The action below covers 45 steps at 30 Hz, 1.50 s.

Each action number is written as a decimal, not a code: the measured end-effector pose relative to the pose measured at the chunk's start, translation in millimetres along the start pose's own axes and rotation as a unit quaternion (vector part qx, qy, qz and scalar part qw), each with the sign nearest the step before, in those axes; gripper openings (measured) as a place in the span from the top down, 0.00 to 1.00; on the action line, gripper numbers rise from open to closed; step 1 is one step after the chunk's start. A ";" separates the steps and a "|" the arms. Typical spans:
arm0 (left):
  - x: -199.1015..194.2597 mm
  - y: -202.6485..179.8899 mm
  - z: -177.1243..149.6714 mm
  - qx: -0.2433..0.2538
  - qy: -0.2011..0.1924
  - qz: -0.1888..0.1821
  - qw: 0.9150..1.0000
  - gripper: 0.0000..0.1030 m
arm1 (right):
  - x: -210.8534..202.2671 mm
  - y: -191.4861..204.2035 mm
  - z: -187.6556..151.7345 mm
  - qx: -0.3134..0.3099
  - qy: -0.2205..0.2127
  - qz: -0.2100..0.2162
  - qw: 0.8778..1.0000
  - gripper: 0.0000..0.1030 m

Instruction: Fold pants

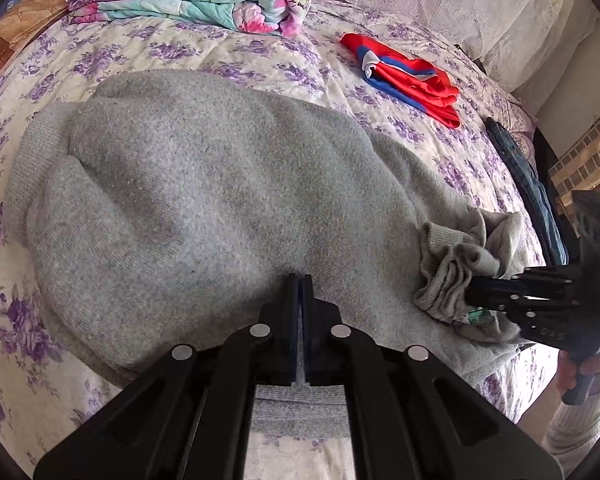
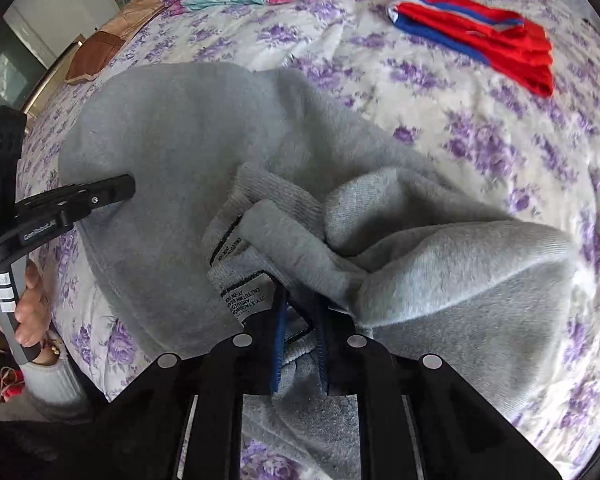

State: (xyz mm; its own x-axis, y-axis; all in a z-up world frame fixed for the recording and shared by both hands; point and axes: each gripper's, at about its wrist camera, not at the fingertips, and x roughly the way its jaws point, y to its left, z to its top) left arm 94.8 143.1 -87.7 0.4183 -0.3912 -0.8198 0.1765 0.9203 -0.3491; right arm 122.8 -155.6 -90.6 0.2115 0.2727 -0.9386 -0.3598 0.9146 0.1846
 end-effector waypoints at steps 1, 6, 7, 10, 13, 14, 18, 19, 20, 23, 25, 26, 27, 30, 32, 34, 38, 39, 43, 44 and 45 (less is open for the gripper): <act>0.1 -0.1 0.1 0.000 0.001 -0.001 1.000 0.99 | -1.0 -0.3 0.9 0.001 0.000 0.003 1.000 0.88; -1.3 -0.3 1.2 0.002 0.003 -0.002 1.000 0.99 | -30.9 1.3 3.3 0.006 -0.020 0.020 1.000 0.85; -2.9 0.2 1.1 0.002 0.003 -0.005 1.000 0.99 | -42.9 -2.0 3.8 0.009 -0.042 0.020 0.999 0.85; -16.7 3.9 -0.3 -0.004 0.000 -0.013 1.000 0.99 | -64.3 -22.7 7.0 0.034 -0.083 -0.006 0.996 0.83; -49.7 8.3 -3.5 -0.005 -0.035 -0.005 0.999 0.98 | -48.8 -49.3 16.5 0.063 -0.077 -0.024 0.995 0.82; -62.2 11.1 -4.2 -0.009 -0.047 -0.008 0.999 0.91 | -36.3 -56.3 20.6 0.072 -0.069 -0.022 0.995 0.84; -113.4 33.1 -12.7 -0.037 -0.105 0.020 0.994 0.26 | 1.3 -71.6 29.3 0.088 -0.070 -0.023 0.993 0.85; -123.5 39.8 -15.4 -0.046 -0.118 0.033 0.991 0.17 | -0.1 -71.3 30.2 0.091 -0.070 -0.022 0.993 0.85; -131.4 47.9 -18.4 -0.057 -0.125 0.044 0.990 0.15 | -3.0 -70.9 30.3 0.093 -0.071 -0.022 0.993 0.85; -141.1 74.5 -25.6 -0.098 -0.125 0.040 0.986 0.14 | -26.5 -63.6 19.3 0.096 -0.099 -0.022 0.990 0.82; -137.7 90.9 -29.6 -0.124 -0.117 0.025 0.985 0.14 | -54.2 -54.1 1.8 0.092 -0.145 0.008 0.985 0.68; -132.5 97.9 -31.0 -0.137 -0.110 0.018 0.984 0.14 | -66.8 -47.5 -9.3 0.083 -0.168 0.030 0.982 0.59; -125.0 103.2 -31.8 -0.148 -0.100 0.009 0.984 0.14 | -78.0 -39.9 -21.6 0.071 -0.190 0.047 0.978 0.57; -92.4 116.1 -25.9 -0.180 -0.061 -0.031 0.981 0.14 | -97.7 -21.6 -55.2 0.050 -0.224 0.052 0.972 0.56; -68.6 121.7 -20.0 -0.200 -0.039 -0.050 0.978 0.14 | -103.9 -16.2 -73.7 0.049 -0.233 0.061 0.969 0.56; -47.2 124.4 -13.8 -0.210 -0.023 -0.069 0.975 0.14 | -108.2 -15.5 -90.1 0.055 -0.237 0.066 0.968 0.56; -23.6 119.5 2.2 -0.202 -0.025 -0.078 0.976 0.05 | -108.6 -21.3 -118.0 0.083 -0.241 0.056 0.965 0.55; -19.4 117.9 9.8 -0.197 -0.029 -0.081 0.977 0.05 | -106.5 -24.6 -123.1 0.091 -0.239 0.056 0.965 0.55; -10.5 105.6 29.7 -0.181 -0.024 -0.078 0.980 0.66 | -89.8 -28.1 -133.6 0.115 -0.220 0.053 0.967 0.55; -18.9 98.3 29.6 -0.166 -0.040 -0.063 0.983 0.70 | -85.7 -26.1 -133.6 0.114 -0.213 0.055 0.969 0.55; -30.1 86.6 26.9 -0.146 -0.060 -0.042 0.987 0.72 | -82.1 -22.9 -131.3 0.109 -0.206 0.064 0.970 0.55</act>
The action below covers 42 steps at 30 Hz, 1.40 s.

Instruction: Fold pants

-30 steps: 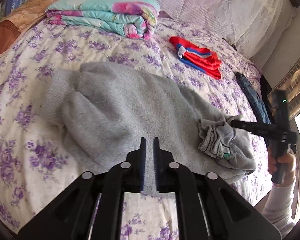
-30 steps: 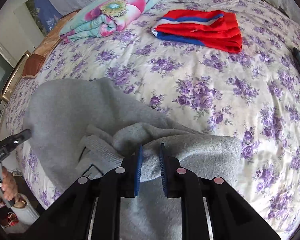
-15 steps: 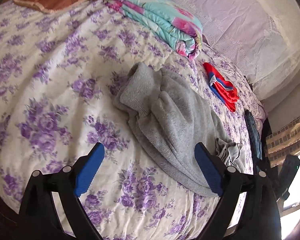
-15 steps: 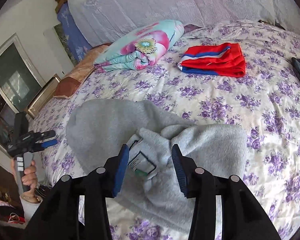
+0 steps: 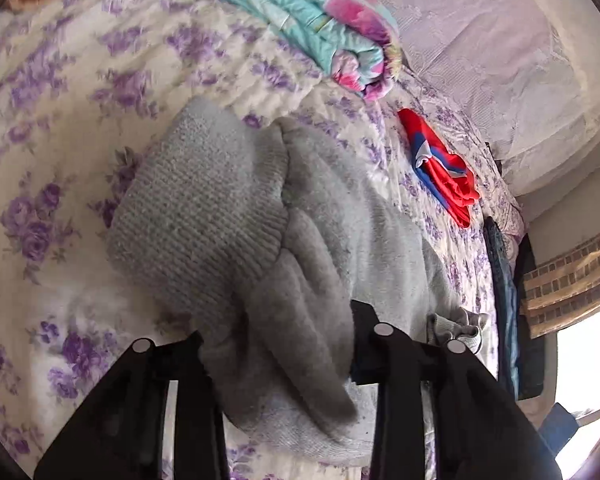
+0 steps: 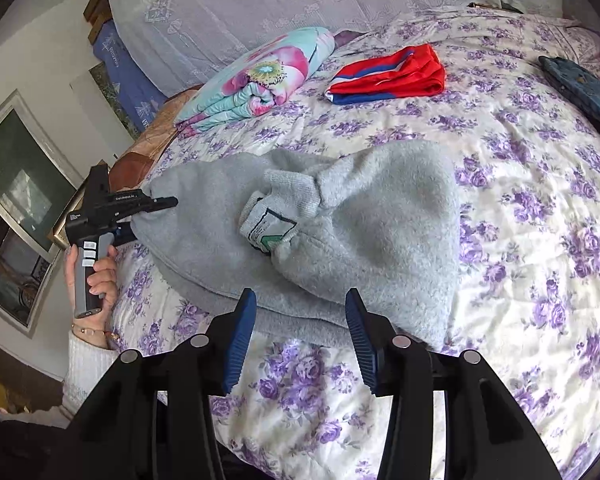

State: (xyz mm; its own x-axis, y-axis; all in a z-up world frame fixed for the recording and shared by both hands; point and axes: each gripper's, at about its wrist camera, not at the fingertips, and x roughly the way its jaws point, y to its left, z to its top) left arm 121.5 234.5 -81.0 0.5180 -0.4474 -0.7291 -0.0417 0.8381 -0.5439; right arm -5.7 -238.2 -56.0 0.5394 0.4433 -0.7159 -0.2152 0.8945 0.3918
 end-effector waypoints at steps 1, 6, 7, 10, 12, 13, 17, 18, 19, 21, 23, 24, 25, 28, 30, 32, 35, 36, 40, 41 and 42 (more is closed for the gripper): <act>-12.6 -14.9 -7.2 0.030 -0.027 0.022 0.999 0.72 | 4.9 4.1 0.3 -0.003 0.010 0.016 1.000 0.55; -61.7 -83.0 -50.4 0.164 -0.129 0.086 0.974 0.72 | 53.3 37.9 23.5 -0.025 0.060 0.097 0.993 0.55; -64.2 -88.4 -53.1 0.169 -0.130 0.088 0.973 0.72 | 65.7 45.8 27.6 -0.033 0.066 0.093 0.993 0.55; -64.5 -94.6 -51.4 0.172 -0.126 0.092 0.973 0.72 | 102.4 67.8 30.9 -0.061 0.093 0.083 0.990 0.80; -63.7 -93.8 -47.8 0.169 -0.120 0.090 0.974 0.72 | 125.6 77.0 24.9 -0.068 0.125 0.076 0.987 0.81; -62.6 -92.1 -45.8 0.166 -0.116 0.088 0.975 0.72 | 137.2 80.2 19.4 -0.073 0.145 0.065 0.985 0.80; -53.7 -81.7 -36.7 0.146 -0.102 0.085 0.980 0.72 | 146.4 92.7 23.8 -0.092 0.168 0.038 0.981 0.79; -52.6 -79.1 -37.8 0.143 -0.101 0.083 0.981 0.72 | 142.3 93.9 33.9 -0.084 0.160 0.043 0.983 0.79; -52.5 -76.2 -37.7 0.142 -0.101 0.078 0.982 0.72 | 137.8 95.8 45.4 -0.083 0.145 0.038 0.985 0.79; -53.8 -73.7 -40.7 0.145 -0.105 0.073 0.981 0.72 | 135.7 99.4 70.3 -0.090 0.112 0.003 0.990 0.79; -55.5 -72.7 -44.0 0.152 -0.107 0.071 0.980 0.72 | 148.0 95.9 93.8 -0.075 0.107 -0.025 0.991 0.79; -56.2 -72.3 -44.9 0.153 -0.107 0.070 0.980 0.72 | 158.1 92.9 103.8 -0.064 0.110 -0.035 0.991 0.80; -56.3 -71.8 -45.1 0.153 -0.105 0.070 0.980 0.72 | 167.7 87.4 112.6 -0.053 0.112 -0.046 0.991 0.81; -55.8 -71.8 -44.7 0.152 -0.099 0.064 0.981 0.72 | 199.2 75.3 121.5 -0.029 0.131 -0.065 0.989 0.84; -51.3 -74.6 -44.6 0.155 -0.091 0.066 0.982 0.72 | 213.7 73.5 116.8 -0.031 0.145 -0.072 0.986 0.84; -49.6 -79.9 -46.4 0.160 -0.098 0.089 0.978 0.72 | 204.0 78.2 114.9 -0.039 0.137 -0.065 0.988 0.83; -52.2 -88.0 -48.9 0.169 -0.097 0.094 0.976 0.72 | 148.1 70.5 111.4 -0.020 0.095 -0.010 0.995 0.82; -52.6 -91.6 -49.7 0.172 -0.098 0.098 0.975 0.72 | 119.7 65.8 108.9 -0.021 0.063 -0.002 0.998 0.82; -48.5 -117.6 -54.8 0.195 -0.104 0.121 0.968 0.74 | 11.4 16.9 83.2 0.011 -0.054 -0.011 0.998 0.64; -46.4 -129.7 -57.3 0.208 -0.103 0.124 0.965 0.76 | -11.7 -0.6 71.9 0.029 -0.078 -0.022 0.996 0.63; -42.7 -145.3 -61.0 0.226 -0.099 0.126 0.961 0.77 | -28.9 -18.0 63.2 0.048 -0.096 -0.030 0.994 0.63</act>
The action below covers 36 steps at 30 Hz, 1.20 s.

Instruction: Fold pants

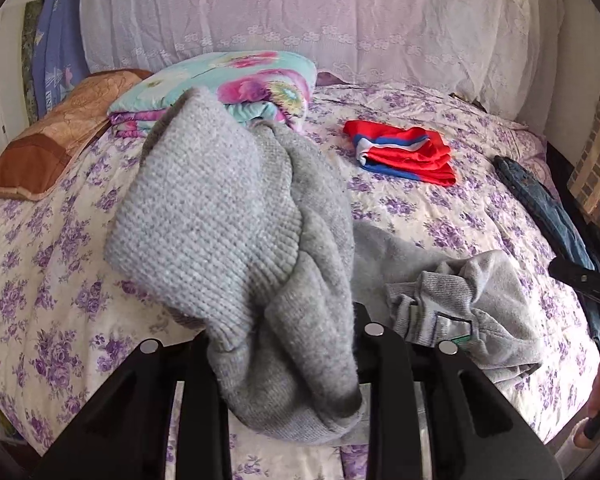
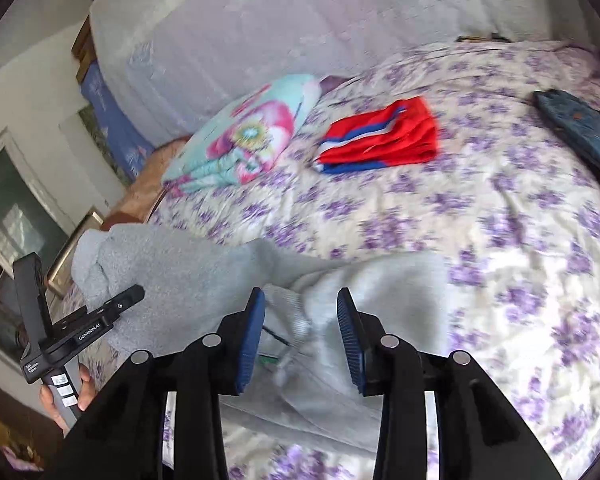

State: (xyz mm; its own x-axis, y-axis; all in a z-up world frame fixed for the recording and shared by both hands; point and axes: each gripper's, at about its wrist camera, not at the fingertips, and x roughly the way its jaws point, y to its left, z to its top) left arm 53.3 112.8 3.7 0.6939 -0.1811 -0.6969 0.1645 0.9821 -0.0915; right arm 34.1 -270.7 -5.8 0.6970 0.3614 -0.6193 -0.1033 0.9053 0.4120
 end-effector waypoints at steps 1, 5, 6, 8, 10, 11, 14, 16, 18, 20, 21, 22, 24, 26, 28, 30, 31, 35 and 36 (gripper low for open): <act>0.4 -18.7 3.8 0.022 0.004 0.000 1.000 0.78 | -15.5 -20.3 -4.7 0.022 -0.016 -0.007 1.000 0.63; 14.2 -118.2 15.5 0.102 0.029 -0.014 0.994 0.79 | -60.4 -84.0 -28.4 0.084 -0.062 -0.035 0.994 0.62; 21.6 -143.0 15.2 0.120 0.034 -0.014 0.992 0.79 | -65.6 -96.3 -33.6 0.094 -0.064 -0.033 0.993 0.62; 48.4 -185.7 10.8 0.139 0.067 -0.008 0.988 0.79 | -71.0 -115.0 -43.2 0.112 -0.061 -0.031 0.991 0.62; 81.4 -217.8 -2.7 0.155 0.113 0.015 0.981 0.75 | -70.5 -127.1 -51.9 0.120 -0.057 -0.037 0.990 0.62; 91.6 -230.7 -10.6 0.170 0.118 0.029 0.978 0.66 | -67.8 -129.6 -56.4 0.119 -0.053 -0.038 0.991 0.62; 92.3 -257.6 -28.6 0.213 0.103 0.027 0.971 0.23 | -52.6 -134.9 -64.2 0.122 -0.032 -0.029 0.992 0.62; 82.4 -260.4 -29.6 0.213 0.102 -0.011 0.972 0.16 | -45.0 -138.8 -65.3 0.126 -0.023 -0.028 0.991 0.62; 67.6 -254.4 -21.3 0.202 0.100 -0.068 0.972 0.15 | -41.1 -138.8 -65.0 0.126 -0.021 -0.027 0.991 0.62; 45.9 -230.9 -9.4 0.165 0.098 -0.145 0.971 0.15 | -38.9 -135.3 -64.9 0.120 -0.021 -0.033 0.992 0.62; 35.8 -218.4 -2.8 0.143 0.095 -0.183 0.968 0.15 | -37.6 -133.2 -64.8 0.116 -0.020 -0.034 0.992 0.62; 26.0 -200.8 3.4 0.121 0.087 -0.204 0.968 0.15 | -36.4 -131.5 -64.7 0.114 -0.018 -0.034 0.993 0.62; 15.8 -175.0 9.6 0.094 0.070 -0.179 0.977 0.15 | -34.0 -124.1 -61.5 0.110 -0.015 -0.027 0.993 0.62; 26.4 -148.0 15.1 0.067 0.078 -0.146 0.984 0.42 | -32.2 -106.1 -51.3 0.089 -0.014 -0.004 0.996 0.62; 53.4 -125.8 14.5 0.032 0.129 -0.160 0.978 0.84 | -32.4 -78.7 -34.8 0.052 -0.018 0.021 0.998 0.62; 78.1 -119.0 3.4 0.021 0.170 -0.174 0.970 1.00 | -30.9 -48.3 -17.9 0.015 -0.017 0.046 0.999 0.62; 85.6 -118.9 -5.0 0.022 0.179 -0.172 0.969 1.00 | -29.5 -32.8 -10.2 -0.004 -0.015 0.060 0.998 0.62; 76.0 -133.2 -27.7 0.060 0.150 -0.155 0.975 1.00 | -6.7 17.4 14.7 -0.079 0.003 0.059 0.995 0.61; 73.7 -135.5 -29.7 0.065 0.148 -0.156 0.974 1.00 | 3.8 21.2 17.2 -0.086 0.016 0.034 0.996 0.61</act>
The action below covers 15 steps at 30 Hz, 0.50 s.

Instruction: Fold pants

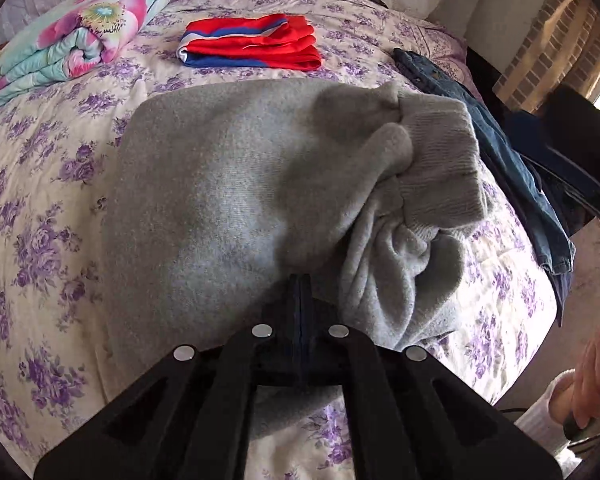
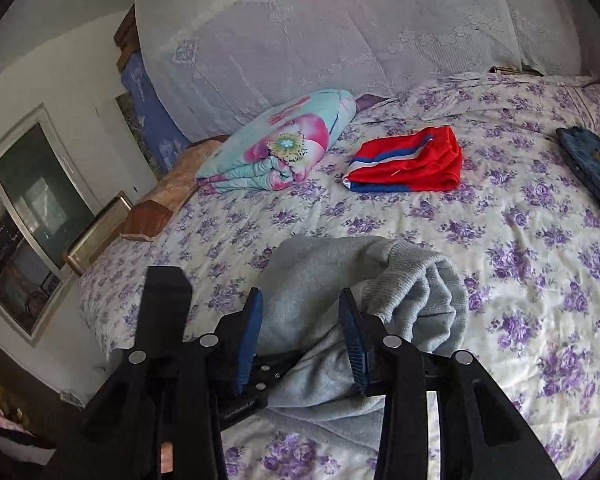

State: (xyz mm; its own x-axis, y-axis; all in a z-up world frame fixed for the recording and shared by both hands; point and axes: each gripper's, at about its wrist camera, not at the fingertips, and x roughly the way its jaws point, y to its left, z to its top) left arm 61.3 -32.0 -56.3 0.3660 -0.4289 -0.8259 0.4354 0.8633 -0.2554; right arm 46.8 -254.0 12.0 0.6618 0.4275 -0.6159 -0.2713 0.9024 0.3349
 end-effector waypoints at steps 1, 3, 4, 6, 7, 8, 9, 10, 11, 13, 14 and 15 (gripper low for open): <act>-0.9 -2.1 -2.4 0.004 -0.001 0.000 1.000 1.00 | 11.6 -1.2 0.1 -0.002 0.020 -0.029 0.999 0.62; -2.7 -1.8 -5.3 0.008 -0.002 -0.007 1.000 1.00 | 29.5 -14.3 -9.9 0.010 0.057 -0.084 0.995 0.62; -1.8 0.3 -6.5 0.007 0.000 -0.018 1.000 1.00 | 33.0 -23.0 -17.5 0.018 0.062 -0.105 0.992 0.61; 3.8 2.9 -8.4 0.005 0.008 -0.049 0.999 1.00 | 41.3 -46.4 -37.6 0.039 0.071 -0.131 0.988 0.63; 9.4 2.9 -8.9 0.007 0.014 -0.062 0.998 1.00 | 49.0 -59.9 -46.0 0.053 0.078 -0.136 0.986 0.63; 14.0 2.6 -8.9 0.007 0.017 -0.073 0.997 1.00 | 55.0 -69.3 -51.9 0.062 0.082 -0.139 0.985 0.62; 16.0 1.5 -8.9 0.009 0.015 -0.079 0.997 1.00 | 56.0 -71.8 -53.8 0.061 0.079 -0.139 0.985 0.62; 15.3 -0.3 -9.3 0.014 0.011 -0.076 0.997 1.00 | 54.4 -69.1 -51.9 0.053 0.084 -0.140 0.985 0.62; 12.9 -2.2 -10.3 0.020 0.007 -0.070 0.997 1.00 | 52.1 -63.1 -47.8 0.041 0.093 -0.144 0.984 0.61; 3.1 -2.1 -14.2 0.025 0.001 -0.065 0.998 1.00 | 46.4 -48.9 -34.2 0.017 0.111 -0.143 0.983 0.59; -3.6 0.0 -17.6 0.023 -0.002 -0.067 0.998 1.00 | 42.5 -42.2 -24.6 0.010 0.117 -0.133 0.984 0.59; -12.1 4.5 -20.9 0.020 -0.007 -0.070 0.997 1.00 | 37.4 -34.5 -12.2 0.001 0.115 -0.114 0.987 0.56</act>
State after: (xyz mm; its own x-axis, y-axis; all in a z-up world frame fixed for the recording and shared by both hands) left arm 41.7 -17.4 -57.9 0.3101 -0.5477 -0.7771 0.5154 0.7837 -0.3467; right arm 72.3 -268.5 -31.3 0.5297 0.2148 -0.8205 -0.1315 0.9765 0.1708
